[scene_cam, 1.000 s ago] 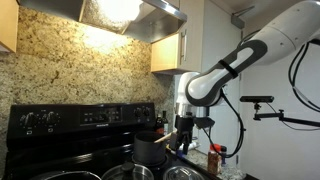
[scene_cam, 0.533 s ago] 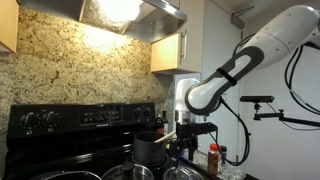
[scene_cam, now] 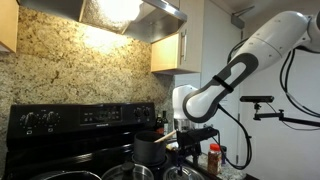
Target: Slide the brown pot handle to the right, put the lid on the covered pot, and then put the pot with a black handle on the right front plate
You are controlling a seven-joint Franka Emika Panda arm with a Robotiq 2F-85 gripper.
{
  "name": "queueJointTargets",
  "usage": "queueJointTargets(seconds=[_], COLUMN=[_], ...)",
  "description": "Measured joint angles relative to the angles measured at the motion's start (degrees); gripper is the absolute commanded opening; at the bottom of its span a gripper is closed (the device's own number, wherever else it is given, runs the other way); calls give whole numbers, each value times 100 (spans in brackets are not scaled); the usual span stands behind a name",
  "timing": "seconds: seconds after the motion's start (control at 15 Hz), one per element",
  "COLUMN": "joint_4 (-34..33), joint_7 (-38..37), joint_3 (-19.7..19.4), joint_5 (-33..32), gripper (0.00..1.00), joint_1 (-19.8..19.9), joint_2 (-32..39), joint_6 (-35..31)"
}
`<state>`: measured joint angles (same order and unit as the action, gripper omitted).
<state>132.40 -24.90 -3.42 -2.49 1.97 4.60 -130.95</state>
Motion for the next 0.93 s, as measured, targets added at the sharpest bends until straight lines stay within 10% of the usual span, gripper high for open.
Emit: queueJointTargets(seconds=[0.53,0.93], joint_4=[-331,-365], joint_7=[210,302], joint_3=[1,0], joint_5=[-29,-28], gripper=[14,12], joint_1=[-12,-14], joint_2=[387,429], joint_6=[-48,-48])
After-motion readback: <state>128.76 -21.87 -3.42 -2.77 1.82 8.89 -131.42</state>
